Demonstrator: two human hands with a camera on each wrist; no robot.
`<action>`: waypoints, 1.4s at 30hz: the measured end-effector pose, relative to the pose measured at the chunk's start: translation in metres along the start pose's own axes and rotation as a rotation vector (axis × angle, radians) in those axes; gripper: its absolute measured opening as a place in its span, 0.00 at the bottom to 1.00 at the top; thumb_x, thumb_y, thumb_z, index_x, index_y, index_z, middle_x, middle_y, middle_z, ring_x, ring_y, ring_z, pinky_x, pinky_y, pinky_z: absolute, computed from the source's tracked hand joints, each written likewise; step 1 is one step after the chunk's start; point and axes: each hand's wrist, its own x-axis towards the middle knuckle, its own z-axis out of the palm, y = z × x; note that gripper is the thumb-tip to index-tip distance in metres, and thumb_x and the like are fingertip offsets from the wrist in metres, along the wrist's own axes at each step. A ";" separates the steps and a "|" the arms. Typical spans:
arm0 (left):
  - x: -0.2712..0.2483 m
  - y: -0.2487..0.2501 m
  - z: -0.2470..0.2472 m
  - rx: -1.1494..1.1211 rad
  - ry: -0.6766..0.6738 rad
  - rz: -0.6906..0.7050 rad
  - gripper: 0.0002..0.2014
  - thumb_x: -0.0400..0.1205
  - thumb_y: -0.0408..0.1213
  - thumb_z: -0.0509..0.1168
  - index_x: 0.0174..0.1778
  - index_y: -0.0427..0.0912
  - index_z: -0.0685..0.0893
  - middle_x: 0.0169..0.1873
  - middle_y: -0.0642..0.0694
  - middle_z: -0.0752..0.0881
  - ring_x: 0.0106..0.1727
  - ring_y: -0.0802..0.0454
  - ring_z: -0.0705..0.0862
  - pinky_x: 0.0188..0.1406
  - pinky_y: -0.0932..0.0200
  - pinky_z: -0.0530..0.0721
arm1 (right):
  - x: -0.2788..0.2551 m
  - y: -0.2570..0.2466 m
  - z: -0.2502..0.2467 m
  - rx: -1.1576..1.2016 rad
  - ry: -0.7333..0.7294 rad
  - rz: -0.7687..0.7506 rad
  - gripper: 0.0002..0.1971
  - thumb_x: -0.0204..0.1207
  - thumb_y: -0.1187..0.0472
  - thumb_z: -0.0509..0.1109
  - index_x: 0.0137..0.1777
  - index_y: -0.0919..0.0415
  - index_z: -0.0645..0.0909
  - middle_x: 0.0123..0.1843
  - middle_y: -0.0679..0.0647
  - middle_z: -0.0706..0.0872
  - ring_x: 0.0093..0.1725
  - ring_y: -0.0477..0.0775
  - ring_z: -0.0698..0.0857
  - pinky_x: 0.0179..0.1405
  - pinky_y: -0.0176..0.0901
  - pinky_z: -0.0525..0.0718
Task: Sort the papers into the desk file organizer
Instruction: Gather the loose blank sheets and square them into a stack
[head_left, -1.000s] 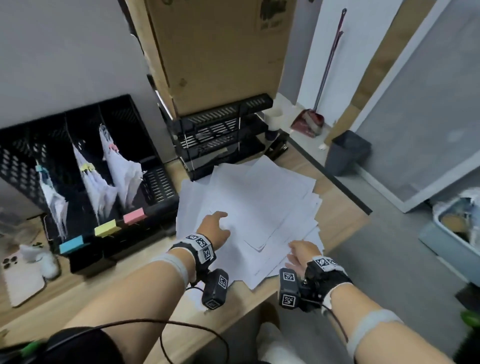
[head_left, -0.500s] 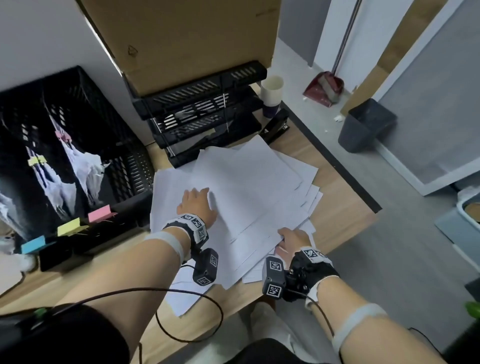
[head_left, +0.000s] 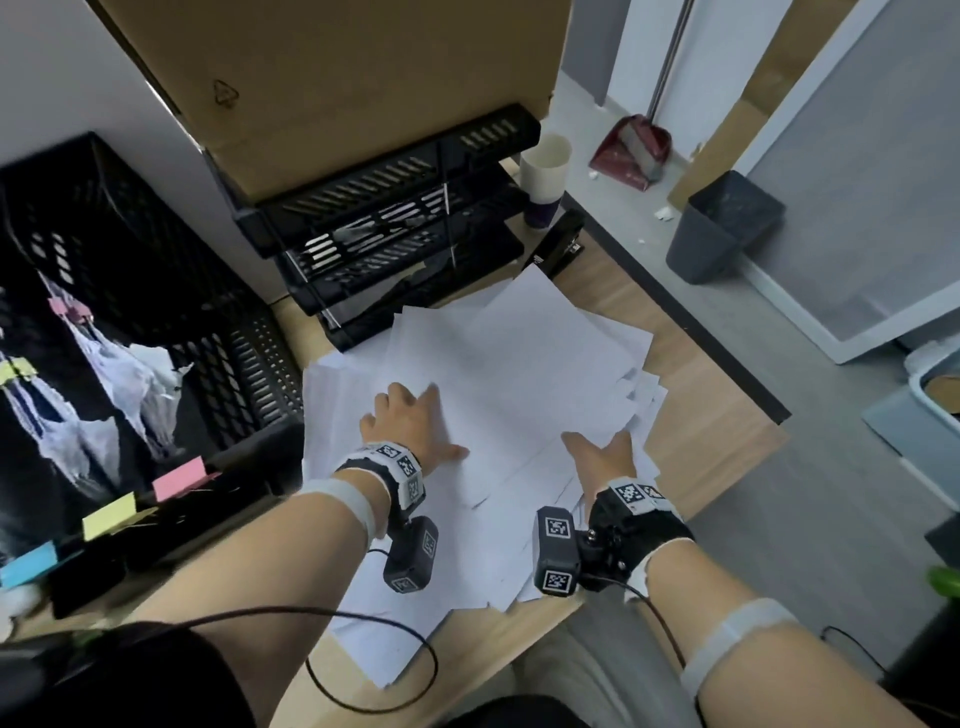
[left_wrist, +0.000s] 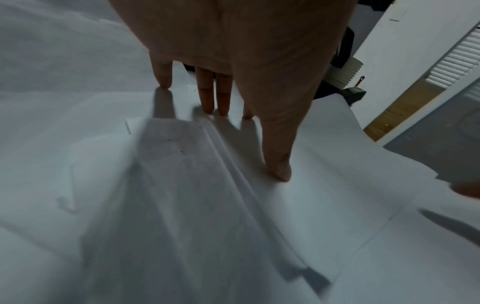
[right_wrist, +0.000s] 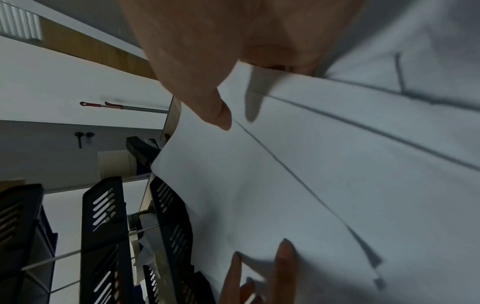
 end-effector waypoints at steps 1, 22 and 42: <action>-0.003 -0.003 0.003 -0.004 0.009 0.025 0.40 0.68 0.69 0.71 0.74 0.60 0.70 0.68 0.45 0.71 0.72 0.41 0.70 0.69 0.42 0.74 | 0.001 -0.004 0.003 0.000 0.008 -0.001 0.49 0.70 0.48 0.72 0.85 0.54 0.45 0.85 0.57 0.58 0.80 0.65 0.66 0.75 0.63 0.69; 0.004 -0.035 0.012 -0.791 -0.127 -0.251 0.38 0.74 0.50 0.79 0.74 0.35 0.73 0.66 0.38 0.83 0.66 0.38 0.83 0.63 0.50 0.82 | -0.003 -0.024 0.031 -0.313 -0.239 -0.224 0.24 0.72 0.65 0.67 0.69 0.56 0.69 0.56 0.56 0.83 0.53 0.58 0.85 0.57 0.50 0.84; -0.051 -0.033 -0.049 -1.255 0.026 -0.021 0.10 0.74 0.42 0.79 0.48 0.47 0.87 0.48 0.40 0.93 0.50 0.38 0.92 0.56 0.36 0.90 | 0.004 -0.041 0.001 -0.050 -0.290 -0.292 0.34 0.51 0.52 0.75 0.61 0.48 0.71 0.55 0.55 0.86 0.55 0.60 0.87 0.60 0.64 0.85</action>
